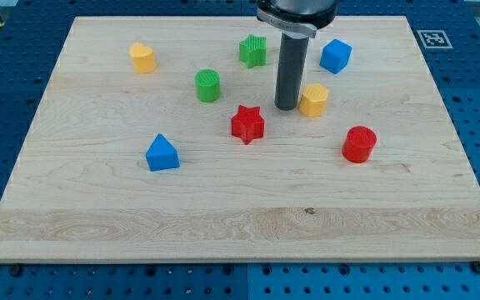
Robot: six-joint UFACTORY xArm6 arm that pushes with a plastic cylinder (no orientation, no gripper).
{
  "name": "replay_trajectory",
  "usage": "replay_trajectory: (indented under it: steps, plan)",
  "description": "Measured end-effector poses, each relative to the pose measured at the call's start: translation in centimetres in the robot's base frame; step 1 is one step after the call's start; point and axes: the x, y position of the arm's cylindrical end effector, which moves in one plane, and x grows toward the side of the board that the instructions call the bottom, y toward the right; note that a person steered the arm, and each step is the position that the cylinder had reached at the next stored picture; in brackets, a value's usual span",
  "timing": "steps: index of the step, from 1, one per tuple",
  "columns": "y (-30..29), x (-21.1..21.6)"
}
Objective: Slightly touch the red star
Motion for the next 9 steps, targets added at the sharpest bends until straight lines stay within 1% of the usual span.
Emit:
replay_trajectory:
  steps: [2, 6, 7, 8, 9]
  plan:
    - [0.0, 1.0]
    - [0.3, 1.6]
    - [0.0, 1.6]
    - [-2.0, 1.6]
    - [-2.2, 1.6]
